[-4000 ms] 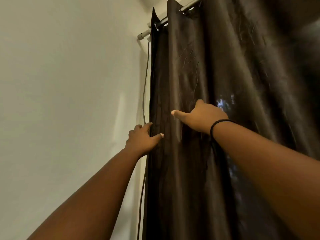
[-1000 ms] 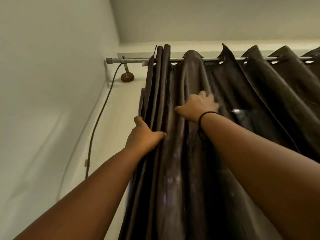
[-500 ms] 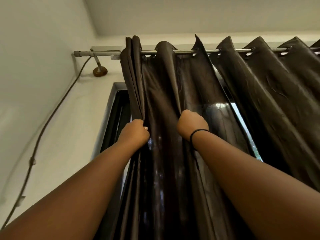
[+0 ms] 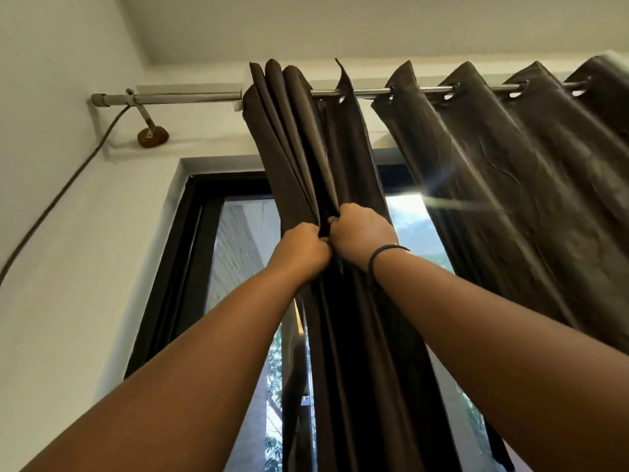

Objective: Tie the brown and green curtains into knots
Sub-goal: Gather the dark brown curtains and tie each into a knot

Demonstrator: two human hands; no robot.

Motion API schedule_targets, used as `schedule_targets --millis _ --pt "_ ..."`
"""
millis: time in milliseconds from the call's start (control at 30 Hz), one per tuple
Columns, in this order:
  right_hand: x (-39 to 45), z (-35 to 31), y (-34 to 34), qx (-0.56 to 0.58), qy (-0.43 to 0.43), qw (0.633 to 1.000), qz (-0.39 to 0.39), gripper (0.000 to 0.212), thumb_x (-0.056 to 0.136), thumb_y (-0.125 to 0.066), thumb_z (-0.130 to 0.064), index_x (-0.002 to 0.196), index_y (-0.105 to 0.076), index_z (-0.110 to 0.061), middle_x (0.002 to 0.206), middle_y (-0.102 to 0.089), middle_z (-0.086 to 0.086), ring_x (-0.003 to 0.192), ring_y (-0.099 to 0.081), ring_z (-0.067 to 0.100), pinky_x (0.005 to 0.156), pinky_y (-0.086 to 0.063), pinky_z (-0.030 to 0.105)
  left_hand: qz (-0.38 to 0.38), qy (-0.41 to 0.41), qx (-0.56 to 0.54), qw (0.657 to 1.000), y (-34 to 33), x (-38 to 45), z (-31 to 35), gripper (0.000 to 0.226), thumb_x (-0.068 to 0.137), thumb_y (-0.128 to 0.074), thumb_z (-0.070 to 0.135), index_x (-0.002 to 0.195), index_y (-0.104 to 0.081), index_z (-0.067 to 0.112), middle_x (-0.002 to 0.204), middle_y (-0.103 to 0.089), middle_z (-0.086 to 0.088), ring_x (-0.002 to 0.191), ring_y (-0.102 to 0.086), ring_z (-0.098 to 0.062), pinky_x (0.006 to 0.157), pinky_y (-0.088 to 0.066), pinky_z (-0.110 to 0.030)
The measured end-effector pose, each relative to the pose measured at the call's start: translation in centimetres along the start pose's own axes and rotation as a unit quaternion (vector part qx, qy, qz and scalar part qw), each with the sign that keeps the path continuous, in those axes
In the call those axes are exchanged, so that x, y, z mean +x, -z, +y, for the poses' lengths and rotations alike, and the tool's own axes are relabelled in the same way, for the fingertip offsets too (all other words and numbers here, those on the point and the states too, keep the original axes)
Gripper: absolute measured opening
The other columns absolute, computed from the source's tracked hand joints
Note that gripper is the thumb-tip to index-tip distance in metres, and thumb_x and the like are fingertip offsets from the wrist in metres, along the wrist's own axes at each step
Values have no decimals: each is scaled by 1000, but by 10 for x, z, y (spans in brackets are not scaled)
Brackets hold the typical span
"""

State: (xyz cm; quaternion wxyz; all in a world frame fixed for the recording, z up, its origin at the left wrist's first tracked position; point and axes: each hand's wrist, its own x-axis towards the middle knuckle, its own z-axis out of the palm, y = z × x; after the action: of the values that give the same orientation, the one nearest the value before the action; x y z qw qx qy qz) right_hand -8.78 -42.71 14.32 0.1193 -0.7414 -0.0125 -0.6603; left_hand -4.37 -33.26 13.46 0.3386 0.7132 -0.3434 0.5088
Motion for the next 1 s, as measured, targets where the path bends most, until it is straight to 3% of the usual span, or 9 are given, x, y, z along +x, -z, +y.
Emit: schedule_targets --millis 167,333,433,600,733,800,867,933,1000 --pt "4 -36 -29 -26 9 992 -121 28 89 -48 -21 113 -59 -10 117 -62 15 104 -60 32 82 -45 36 -17 71 -113 991 28 -12 -42 22 87 -50 25 103 -55 11 98 -62 -16 86 -64 -35 68 -59 -50" --pt "5 -106 -56 12 64 981 -184 32 94 -44 -16 121 -57 -6 124 -58 15 116 -55 32 89 -44 38 -50 97 -143 984 72 -16 -90 43 87 -43 6 128 -39 19 98 -60 -12 83 -63 -28 56 -53 -37" --pt "5 -141 -68 5 85 980 -179 32 95 -42 -18 121 -57 -7 124 -58 14 116 -55 32 88 -45 39 -26 81 -88 993 95 -20 -113 41 83 -47 10 122 -39 12 99 -60 -16 79 -62 -29 54 -52 -37" --pt "5 -187 -82 71 129 969 -201 36 98 -35 -11 128 -51 0 134 -51 16 122 -48 30 98 -39 35 37 92 -48 994 129 -30 -133 88 59 -44 29 144 -24 14 120 -56 -17 97 -61 -34 84 -54 -52" --pt "3 -183 -78 50 149 968 -197 34 98 -35 -10 123 -57 -3 124 -57 11 117 -49 26 96 -38 32 45 97 -60 992 137 -33 -142 73 66 -48 38 134 -35 14 124 -56 -18 106 -58 -37 90 -50 -49" --pt "2 -161 -73 146 158 963 -160 30 96 -44 -28 89 -70 -16 88 -63 2 87 -57 20 80 -48 37 47 93 -84 991 134 -34 -136 65 79 -54 48 132 -36 15 127 -55 -15 110 -57 -35 94 -48 -48" --pt "5 -135 -57 197 90 976 -11 47 90 -44 -53 59 -61 -22 68 -58 -1 73 -56 21 68 -46 32 53 97 -140 984 126 -32 -126 74 83 -56 57 140 -28 18 136 -49 -12 116 -54 -32 95 -47 -44" --pt "13 -105 -40 68 1 988 136 40 84 -43 -57 90 -67 -27 107 -62 7 106 -53 31 90 -42 43 49 95 -183 977 118 -32 -112 85 82 -57 60 146 -16 22 145 -39 -10 119 -50 -30 84 -49 -39" --pt "16 -74 -25 -56 -110 982 143 63 81 -52 -51 137 -39 -24 150 -26 14 136 -22 43 105 -25 59 28 76 -194 978 112 -33 -98 88 82 -60 58 147 -11 25 147 -36 -10 116 -50 -28 79 -48 -38"
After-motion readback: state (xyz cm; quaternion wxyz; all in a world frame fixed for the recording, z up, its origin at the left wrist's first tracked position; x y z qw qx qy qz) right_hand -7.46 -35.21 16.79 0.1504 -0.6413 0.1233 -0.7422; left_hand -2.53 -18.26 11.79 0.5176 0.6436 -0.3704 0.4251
